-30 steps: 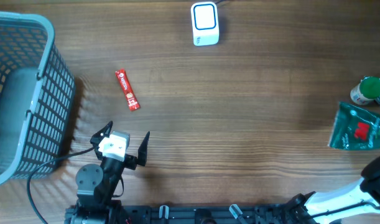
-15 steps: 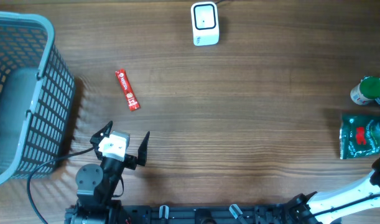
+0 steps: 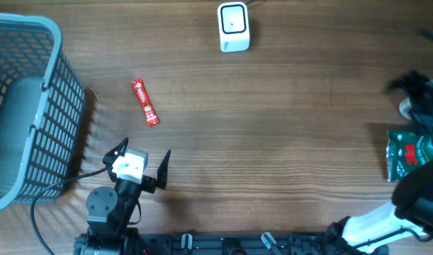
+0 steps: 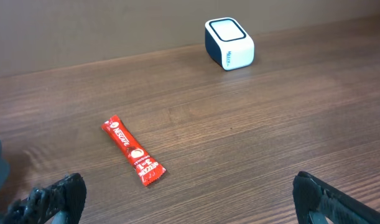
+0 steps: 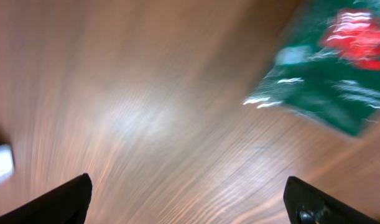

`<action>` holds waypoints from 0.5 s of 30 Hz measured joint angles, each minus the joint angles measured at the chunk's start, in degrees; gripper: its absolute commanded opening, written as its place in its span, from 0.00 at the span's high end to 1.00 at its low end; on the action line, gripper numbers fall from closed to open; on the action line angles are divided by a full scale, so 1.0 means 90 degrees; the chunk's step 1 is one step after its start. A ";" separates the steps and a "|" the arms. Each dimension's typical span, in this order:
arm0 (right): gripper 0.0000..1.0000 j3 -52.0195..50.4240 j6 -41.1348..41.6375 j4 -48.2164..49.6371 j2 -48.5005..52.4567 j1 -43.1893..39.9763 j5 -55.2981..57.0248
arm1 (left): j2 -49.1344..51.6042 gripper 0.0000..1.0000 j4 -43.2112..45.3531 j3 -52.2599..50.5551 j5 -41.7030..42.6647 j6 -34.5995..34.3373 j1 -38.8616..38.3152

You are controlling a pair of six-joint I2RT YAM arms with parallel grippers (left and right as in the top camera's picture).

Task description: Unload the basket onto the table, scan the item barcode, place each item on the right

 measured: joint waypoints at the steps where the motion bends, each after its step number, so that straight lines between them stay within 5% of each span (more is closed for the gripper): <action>1: 0.00 0.0005 -0.0005 0.0219 -0.0039 0.0563 -0.0061 | 0.0000 0.00 0.0000 0.0002 0.0000 0.0000 0.0000; 4: 0.10 -0.0051 -0.0403 0.1792 -0.0036 0.2370 -0.0126 | 0.0005 0.00 0.0002 0.0002 0.0000 0.0000 0.0000; 8: 0.00 -0.0481 -0.1258 0.4721 0.0085 0.4971 -0.0270 | 0.0002 0.00 0.0002 0.0002 0.0002 0.0000 0.0000; 10: 0.00 -0.0527 -0.1688 0.5731 0.0539 0.5731 -0.0617 | 0.0007 0.00 -0.0002 0.0000 0.0002 0.0000 0.0000; 12: 0.23 -0.0546 -0.1982 0.6756 0.1229 0.6237 -0.1183 | 0.0012 0.00 0.0005 0.0002 0.0002 0.0000 0.0000; 15: 0.14 -0.0627 -0.2166 0.8221 0.2314 0.6858 -0.1678 | 0.0005 0.00 -0.0002 0.0002 0.0005 0.0000 0.0000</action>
